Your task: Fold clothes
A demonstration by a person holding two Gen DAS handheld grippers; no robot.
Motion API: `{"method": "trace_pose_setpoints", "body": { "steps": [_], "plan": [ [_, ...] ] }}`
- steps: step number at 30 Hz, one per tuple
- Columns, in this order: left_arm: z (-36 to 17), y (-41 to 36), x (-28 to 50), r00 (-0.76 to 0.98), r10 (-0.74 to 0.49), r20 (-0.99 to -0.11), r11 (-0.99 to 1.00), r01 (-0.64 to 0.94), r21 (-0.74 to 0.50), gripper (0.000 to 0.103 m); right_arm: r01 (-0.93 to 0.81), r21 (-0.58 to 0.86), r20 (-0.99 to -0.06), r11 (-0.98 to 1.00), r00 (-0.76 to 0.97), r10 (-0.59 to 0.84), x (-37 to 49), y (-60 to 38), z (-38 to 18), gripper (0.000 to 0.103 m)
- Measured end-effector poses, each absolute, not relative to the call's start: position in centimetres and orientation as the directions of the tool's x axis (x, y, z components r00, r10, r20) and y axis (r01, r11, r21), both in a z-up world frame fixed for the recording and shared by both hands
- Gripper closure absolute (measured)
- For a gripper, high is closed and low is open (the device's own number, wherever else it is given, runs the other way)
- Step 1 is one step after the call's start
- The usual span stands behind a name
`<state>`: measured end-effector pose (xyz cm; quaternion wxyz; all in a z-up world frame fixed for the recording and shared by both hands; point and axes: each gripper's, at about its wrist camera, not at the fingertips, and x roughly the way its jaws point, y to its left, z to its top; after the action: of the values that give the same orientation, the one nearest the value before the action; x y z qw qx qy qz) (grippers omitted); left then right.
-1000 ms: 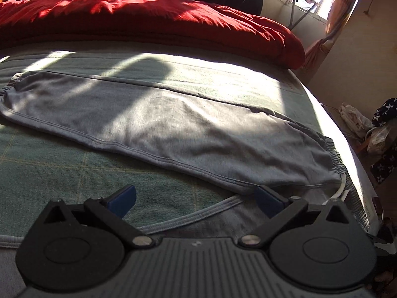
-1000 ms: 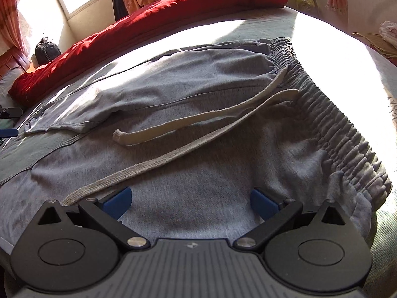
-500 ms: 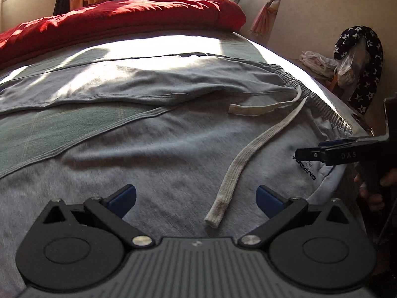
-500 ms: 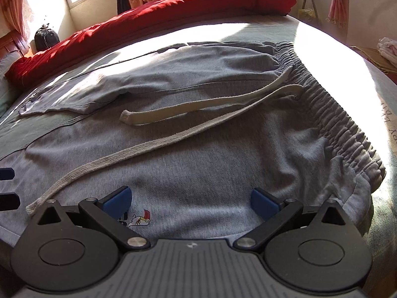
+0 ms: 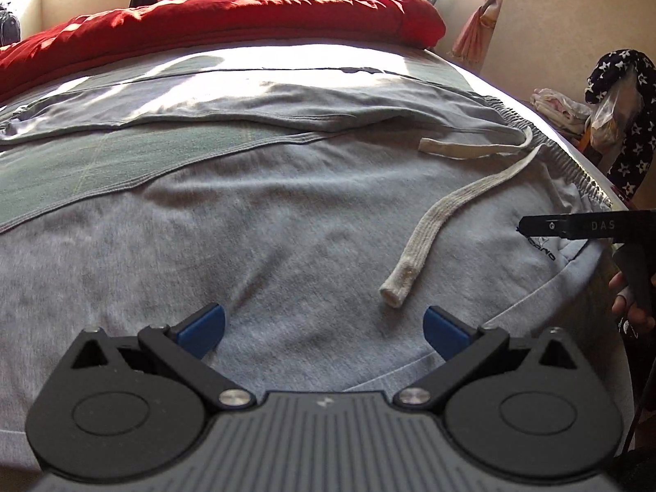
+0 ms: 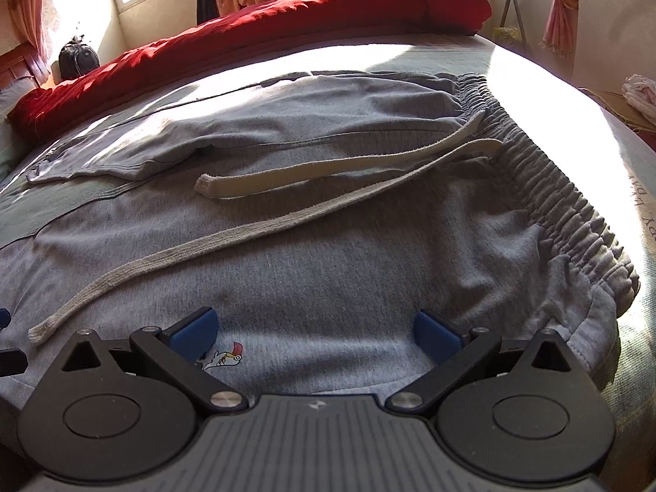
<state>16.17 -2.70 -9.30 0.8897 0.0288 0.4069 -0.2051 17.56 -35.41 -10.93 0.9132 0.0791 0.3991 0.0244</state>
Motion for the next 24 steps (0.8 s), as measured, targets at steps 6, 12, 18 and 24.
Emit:
{"method": "trace_pose_setpoints", "body": {
  "steps": [6, 12, 18, 24],
  "plan": [
    [-9.7, -2.9, 15.7, 0.593, -0.333, -0.733, 0.906, 0.418, -0.073, 0.001, -0.009, 0.164, -0.721, 0.986, 0.681, 0.126, 17.4, -35.6, -10.9, 0.0],
    [-8.7, -2.6, 15.3, 0.609, -0.329, -0.722, 0.906, 0.419, -0.059, 0.001, -0.036, 0.146, -0.697, 0.989, 0.706, 0.129, 16.7, -35.5, -11.2, 0.0],
    [-5.1, 5.5, 16.7, 0.659, -0.305, -0.688, 0.949, 0.274, -0.158, 0.001, -0.044, 0.147, -0.702, 0.988, 0.699, 0.136, 16.9, -35.5, -11.0, 0.0],
    [-3.5, 17.8, 18.4, 0.687, -0.088, -0.721, 0.992, -0.005, -0.126, 0.001, -0.037, 0.126, -0.7, 0.991, 0.705, 0.116, 16.7, -35.1, -11.0, 0.0]
  ]
}}
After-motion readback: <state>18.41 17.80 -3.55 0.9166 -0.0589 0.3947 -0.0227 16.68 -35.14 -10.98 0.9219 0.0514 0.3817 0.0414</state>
